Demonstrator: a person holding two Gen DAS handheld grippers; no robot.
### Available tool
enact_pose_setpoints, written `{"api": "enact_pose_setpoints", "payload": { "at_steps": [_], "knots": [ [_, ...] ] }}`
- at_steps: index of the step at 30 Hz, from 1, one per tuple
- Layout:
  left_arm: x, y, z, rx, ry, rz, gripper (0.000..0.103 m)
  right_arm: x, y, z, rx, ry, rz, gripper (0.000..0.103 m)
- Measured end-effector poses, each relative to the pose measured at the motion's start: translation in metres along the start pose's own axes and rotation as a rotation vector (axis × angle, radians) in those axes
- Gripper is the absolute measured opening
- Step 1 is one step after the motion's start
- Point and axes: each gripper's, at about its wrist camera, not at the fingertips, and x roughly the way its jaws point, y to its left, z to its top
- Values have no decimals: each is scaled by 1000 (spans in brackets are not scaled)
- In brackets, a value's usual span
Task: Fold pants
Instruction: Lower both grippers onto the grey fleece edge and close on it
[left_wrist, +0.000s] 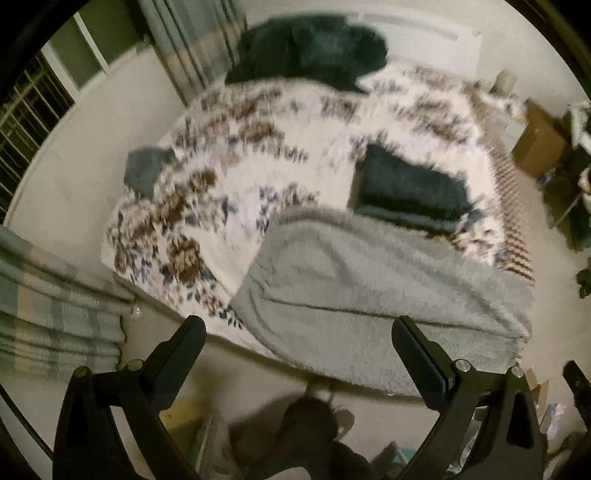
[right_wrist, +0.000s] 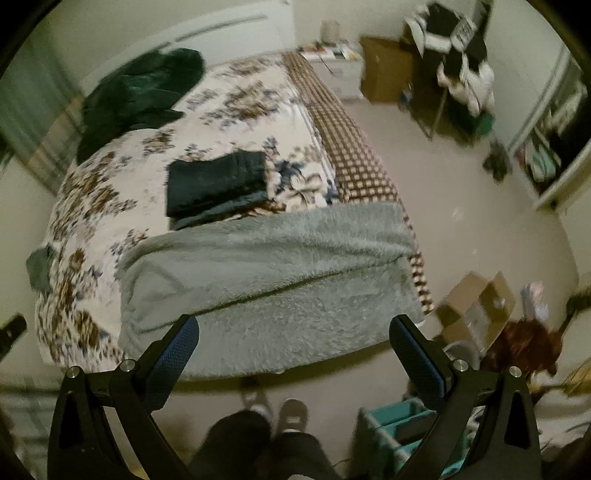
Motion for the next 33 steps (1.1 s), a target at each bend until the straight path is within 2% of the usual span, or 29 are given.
{"api": "enact_pose_setpoints", "payload": {
  "at_steps": [5,10,14,16,19,21,24,26,27,28,29,30,31,32,33],
  "knots": [
    [101,-18,48,-60,166,2,103,117,-16,45,149,121,-4,103],
    [209,-42,100,-174,327,-12,103,250,-22,89,291,260,-27,103],
    [275,-69,124,-252,426,-48,103,343,-19,119,394,329,-66,103],
    [309,-92,134,-276,476,-67,103,376,-15,128,424,338,-110,103],
    [357,-115,150,-337,541,-91,103,421,-13,143,479,359,-132,103],
    [392,-122,156,-422,594,-86,103,448,-10,151,497,373,-151,103],
    [430,-121,162,-539,620,-61,103,482,-11,163,511,388,-175,99],
    [447,-120,164,-569,616,-30,96,500,-14,171,534,386,-182,95],
    [455,-119,164,-575,618,-8,81,508,-16,174,547,388,-180,93],
    [461,-119,164,-582,620,-3,62,518,-18,176,566,396,-175,93],
    [466,-120,164,-591,619,-11,52,531,-19,179,595,408,-164,92],
    [471,-119,163,-603,615,-35,32,539,-20,181,614,416,-159,92],
    [474,-120,163,-607,604,-46,24,550,-20,182,640,425,-150,92],
    [474,-120,164,-603,592,-45,22,560,-20,182,661,439,-140,91],
    [473,-120,164,-594,569,-51,15,568,-20,182,675,456,-129,84]
  ]
}}
